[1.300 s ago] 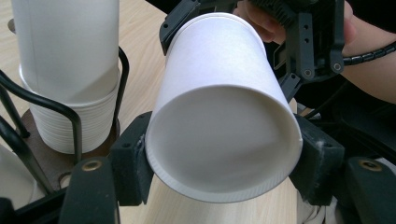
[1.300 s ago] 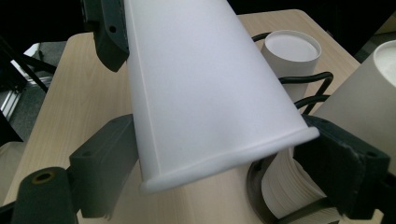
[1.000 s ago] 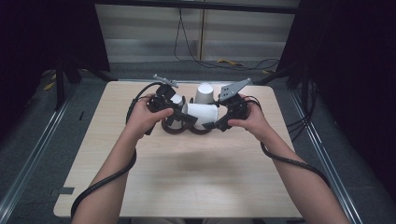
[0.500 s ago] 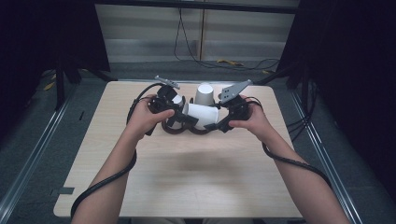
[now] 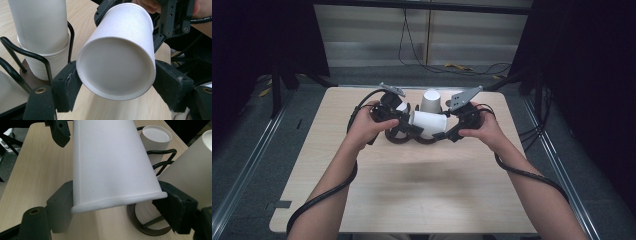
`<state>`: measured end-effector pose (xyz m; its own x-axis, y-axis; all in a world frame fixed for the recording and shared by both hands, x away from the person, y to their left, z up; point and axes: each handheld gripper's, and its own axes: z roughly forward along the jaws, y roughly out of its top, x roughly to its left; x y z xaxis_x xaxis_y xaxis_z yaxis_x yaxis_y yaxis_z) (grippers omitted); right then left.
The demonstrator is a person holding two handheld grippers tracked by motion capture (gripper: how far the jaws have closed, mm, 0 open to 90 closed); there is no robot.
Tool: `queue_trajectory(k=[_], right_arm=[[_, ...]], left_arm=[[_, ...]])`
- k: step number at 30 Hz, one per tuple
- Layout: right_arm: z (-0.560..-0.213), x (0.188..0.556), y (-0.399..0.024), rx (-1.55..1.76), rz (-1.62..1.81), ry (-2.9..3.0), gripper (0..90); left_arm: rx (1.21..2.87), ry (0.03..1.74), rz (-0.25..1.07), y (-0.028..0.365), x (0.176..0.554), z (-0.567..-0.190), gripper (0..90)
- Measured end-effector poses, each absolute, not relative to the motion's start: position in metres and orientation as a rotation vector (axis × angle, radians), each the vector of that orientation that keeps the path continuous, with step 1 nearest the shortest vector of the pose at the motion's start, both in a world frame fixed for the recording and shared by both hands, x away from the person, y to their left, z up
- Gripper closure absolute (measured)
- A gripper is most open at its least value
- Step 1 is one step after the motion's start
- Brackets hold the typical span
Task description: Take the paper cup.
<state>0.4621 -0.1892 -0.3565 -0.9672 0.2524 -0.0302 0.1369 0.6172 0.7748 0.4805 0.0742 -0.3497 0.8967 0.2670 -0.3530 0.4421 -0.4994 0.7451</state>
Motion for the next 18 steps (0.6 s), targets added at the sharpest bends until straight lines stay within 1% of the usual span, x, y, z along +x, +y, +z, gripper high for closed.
queue_trajectory(k=[5, 11, 18], right_arm=[[-0.3578, 0.4626, -0.1898, 0.338, 1.272, 2.699, 21.1], [-0.3574, 0.4625, -0.1906, 0.335, 1.256, 2.699, 21.4], [-0.3564, 0.4620, -0.1913, 0.328, 1.240, 2.700, 21.5]], left_arm=[[2.120, 0.506, -0.241, 0.0737, 0.4802, -0.3493, 25.1], [2.138, 0.491, -0.215, 0.0740, 0.4789, -0.3487, 24.4], [2.217, 0.434, -0.154, 0.0724, 0.4768, -0.3484, 23.3]])
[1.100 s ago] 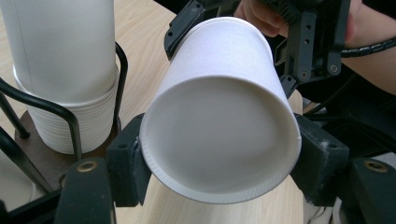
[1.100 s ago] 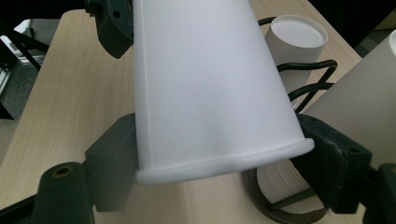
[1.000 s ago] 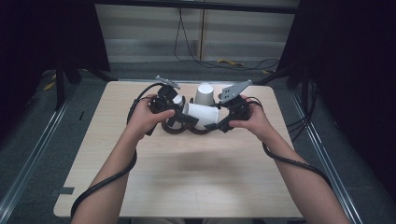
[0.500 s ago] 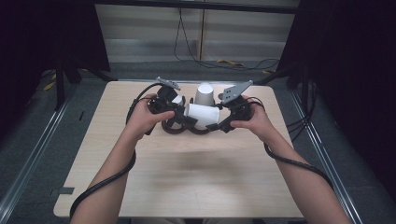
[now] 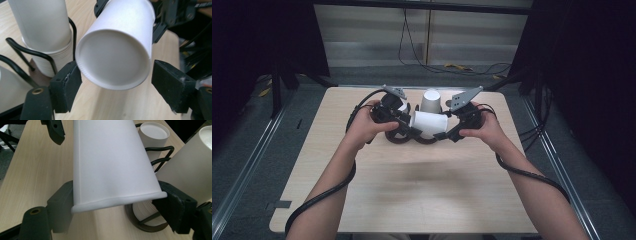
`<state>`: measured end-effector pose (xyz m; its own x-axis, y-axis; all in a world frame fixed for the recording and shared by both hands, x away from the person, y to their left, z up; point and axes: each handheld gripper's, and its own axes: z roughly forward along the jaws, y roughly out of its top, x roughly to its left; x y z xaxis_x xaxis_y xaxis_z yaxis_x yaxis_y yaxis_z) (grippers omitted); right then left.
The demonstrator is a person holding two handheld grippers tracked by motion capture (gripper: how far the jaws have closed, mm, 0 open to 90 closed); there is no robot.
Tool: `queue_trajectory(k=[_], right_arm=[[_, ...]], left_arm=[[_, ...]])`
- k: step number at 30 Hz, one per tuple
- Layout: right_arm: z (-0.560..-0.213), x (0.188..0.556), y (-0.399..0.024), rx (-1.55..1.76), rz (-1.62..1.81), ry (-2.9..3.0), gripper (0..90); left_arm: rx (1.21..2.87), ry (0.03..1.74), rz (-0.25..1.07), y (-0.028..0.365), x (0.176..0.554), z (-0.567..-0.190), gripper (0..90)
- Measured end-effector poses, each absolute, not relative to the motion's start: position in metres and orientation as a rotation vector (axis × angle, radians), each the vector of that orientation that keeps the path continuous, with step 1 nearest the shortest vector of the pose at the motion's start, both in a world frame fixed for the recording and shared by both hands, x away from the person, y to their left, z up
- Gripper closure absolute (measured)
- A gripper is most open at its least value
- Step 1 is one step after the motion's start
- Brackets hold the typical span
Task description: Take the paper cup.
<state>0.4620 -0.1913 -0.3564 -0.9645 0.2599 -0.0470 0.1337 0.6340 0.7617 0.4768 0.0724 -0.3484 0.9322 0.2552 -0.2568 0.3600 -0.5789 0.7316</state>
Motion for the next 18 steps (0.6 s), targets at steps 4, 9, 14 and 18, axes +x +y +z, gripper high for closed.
queue_trajectory(k=[4, 9, 14, 18], right_arm=[[-0.3560, 0.4621, -0.1918, 0.333, 1.206, 2.711, 21.6], [-0.3552, 0.4618, -0.1915, 0.330, 1.167, 2.731, 21.7], [-0.3537, 0.4613, -0.1918, 0.333, 1.124, 2.744, 21.8], [-0.3531, 0.4610, -0.1918, 0.331, 1.090, 2.760, 21.8]], left_arm=[[2.231, 0.426, -0.139, 0.0716, 0.4753, -0.3481, 23.0], [2.271, 0.414, -0.114, 0.0718, 0.4747, -0.3476, 22.9], [2.297, 0.398, -0.095, 0.0710, 0.4734, -0.3491, 22.9], [2.303, 0.400, -0.090, 0.0700, 0.4719, -0.3494, 22.9]])
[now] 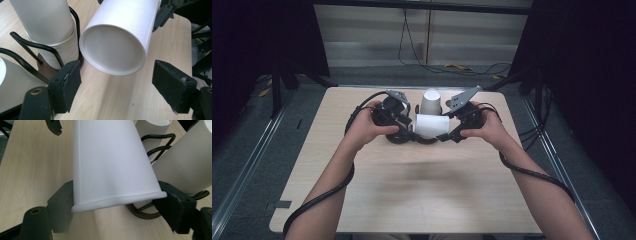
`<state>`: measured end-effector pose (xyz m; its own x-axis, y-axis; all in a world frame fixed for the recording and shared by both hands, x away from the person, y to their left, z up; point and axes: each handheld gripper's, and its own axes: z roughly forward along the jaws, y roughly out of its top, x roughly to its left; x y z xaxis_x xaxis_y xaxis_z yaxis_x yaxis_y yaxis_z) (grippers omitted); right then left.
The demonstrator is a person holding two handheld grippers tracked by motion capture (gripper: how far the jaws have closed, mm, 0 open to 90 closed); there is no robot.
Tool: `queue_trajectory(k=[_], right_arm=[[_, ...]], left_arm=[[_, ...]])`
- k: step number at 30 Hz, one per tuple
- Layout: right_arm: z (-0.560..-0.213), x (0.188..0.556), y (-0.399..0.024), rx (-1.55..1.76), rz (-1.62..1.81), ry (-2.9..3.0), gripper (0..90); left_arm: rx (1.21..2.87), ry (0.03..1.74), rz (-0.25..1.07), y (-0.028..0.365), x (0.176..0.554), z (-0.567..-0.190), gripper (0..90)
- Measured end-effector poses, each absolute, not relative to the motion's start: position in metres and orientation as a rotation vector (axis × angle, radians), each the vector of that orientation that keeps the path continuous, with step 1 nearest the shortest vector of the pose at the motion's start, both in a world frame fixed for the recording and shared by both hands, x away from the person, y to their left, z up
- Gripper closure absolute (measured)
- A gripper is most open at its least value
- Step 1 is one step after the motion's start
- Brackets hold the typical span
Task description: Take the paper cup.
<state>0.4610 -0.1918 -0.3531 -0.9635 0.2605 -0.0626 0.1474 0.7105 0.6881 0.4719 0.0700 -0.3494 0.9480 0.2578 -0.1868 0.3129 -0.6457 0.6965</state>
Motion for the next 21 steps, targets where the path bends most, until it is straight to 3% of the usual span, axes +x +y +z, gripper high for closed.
queue_trajectory(k=[21], right_arm=[[-0.3485, 0.4605, -0.1929, 0.294, 0.973, 2.801, 22.4]], left_arm=[[2.359, 0.370, -0.059, 0.0680, 0.4700, -0.3514, 22.7]])
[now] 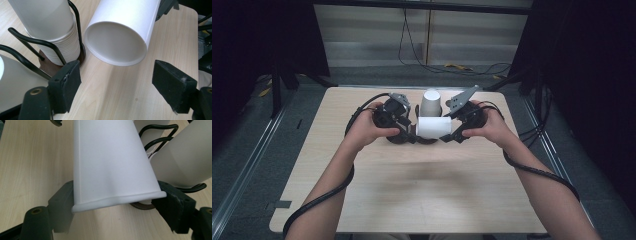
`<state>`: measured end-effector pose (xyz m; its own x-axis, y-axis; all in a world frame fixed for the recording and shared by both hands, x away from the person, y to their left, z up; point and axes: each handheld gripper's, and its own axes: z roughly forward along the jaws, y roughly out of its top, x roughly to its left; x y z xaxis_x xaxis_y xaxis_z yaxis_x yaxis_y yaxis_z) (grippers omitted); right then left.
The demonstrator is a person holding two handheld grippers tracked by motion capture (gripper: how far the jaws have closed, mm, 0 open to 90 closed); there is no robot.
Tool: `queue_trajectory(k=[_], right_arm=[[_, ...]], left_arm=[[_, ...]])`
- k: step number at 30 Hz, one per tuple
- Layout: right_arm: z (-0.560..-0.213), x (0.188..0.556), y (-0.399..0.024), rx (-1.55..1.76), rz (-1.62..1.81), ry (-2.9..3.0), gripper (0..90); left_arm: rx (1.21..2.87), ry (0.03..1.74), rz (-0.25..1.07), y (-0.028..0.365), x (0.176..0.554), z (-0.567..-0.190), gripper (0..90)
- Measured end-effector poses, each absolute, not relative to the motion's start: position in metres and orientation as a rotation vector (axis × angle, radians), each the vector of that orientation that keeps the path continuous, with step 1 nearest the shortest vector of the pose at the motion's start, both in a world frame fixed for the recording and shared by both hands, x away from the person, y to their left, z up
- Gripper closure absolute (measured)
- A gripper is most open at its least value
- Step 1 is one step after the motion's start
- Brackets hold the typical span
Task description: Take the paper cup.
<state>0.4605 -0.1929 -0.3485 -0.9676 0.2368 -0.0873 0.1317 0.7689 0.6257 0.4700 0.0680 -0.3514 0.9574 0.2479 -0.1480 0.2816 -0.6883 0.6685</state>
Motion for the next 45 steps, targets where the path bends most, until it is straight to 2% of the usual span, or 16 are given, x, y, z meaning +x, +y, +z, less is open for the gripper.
queue_trajectory(k=[45], right_arm=[[-0.336, 0.461, -0.183, 0.205, 0.709, 2.880, 23.7]], left_arm=[[2.386, 0.349, -0.049, 0.062, 0.468, -0.359, 22.4]])
